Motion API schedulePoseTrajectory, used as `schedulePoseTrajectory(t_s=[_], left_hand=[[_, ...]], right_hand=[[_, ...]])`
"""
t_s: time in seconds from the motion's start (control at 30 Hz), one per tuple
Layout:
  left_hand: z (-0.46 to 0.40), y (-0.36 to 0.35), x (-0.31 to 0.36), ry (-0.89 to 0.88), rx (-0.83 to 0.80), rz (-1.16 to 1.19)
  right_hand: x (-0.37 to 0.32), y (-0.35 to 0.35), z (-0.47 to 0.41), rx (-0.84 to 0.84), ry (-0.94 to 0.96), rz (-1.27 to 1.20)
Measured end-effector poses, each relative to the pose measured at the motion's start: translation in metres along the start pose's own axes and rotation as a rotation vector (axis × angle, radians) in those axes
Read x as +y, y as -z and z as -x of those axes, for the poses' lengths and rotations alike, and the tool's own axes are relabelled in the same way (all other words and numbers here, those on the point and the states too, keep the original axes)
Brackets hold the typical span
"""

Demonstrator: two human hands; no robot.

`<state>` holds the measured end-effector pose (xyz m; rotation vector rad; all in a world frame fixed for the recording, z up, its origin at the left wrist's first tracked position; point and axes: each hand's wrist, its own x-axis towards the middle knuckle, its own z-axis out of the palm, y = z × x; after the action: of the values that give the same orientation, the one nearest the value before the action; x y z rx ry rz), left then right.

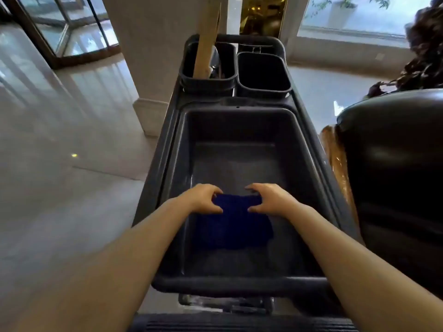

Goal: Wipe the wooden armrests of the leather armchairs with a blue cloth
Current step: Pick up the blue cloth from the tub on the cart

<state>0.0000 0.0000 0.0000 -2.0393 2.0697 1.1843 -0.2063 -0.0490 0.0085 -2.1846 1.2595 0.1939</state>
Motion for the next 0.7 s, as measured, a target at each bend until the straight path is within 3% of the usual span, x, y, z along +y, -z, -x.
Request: schedulePoseTrajectory(t_s=[0.23,0.4,0.6,0.7], left_hand=[[-0.022,-0.052,-0.017,0.059,0.027,-0.016],[-0.029,-0.080,-0.025,0.077,0.167,-0.037],[-0.025,-0.089,-0.030,0.087,0.405,-0.065],[-0.023,-0.084,-0.031,0.157,0.389,0.008]], right_hand=[[0.018,-0.046,-0.020,0.005,-0.039,0.041],[0.033,-0.074,-0.031,0.027,-0.072,0.052],[0.035,-0.088,-0.030,0.242,-0.048,-0.002],[0.035,-0.083,-0.027,0.203,-0.098,-0.112]])
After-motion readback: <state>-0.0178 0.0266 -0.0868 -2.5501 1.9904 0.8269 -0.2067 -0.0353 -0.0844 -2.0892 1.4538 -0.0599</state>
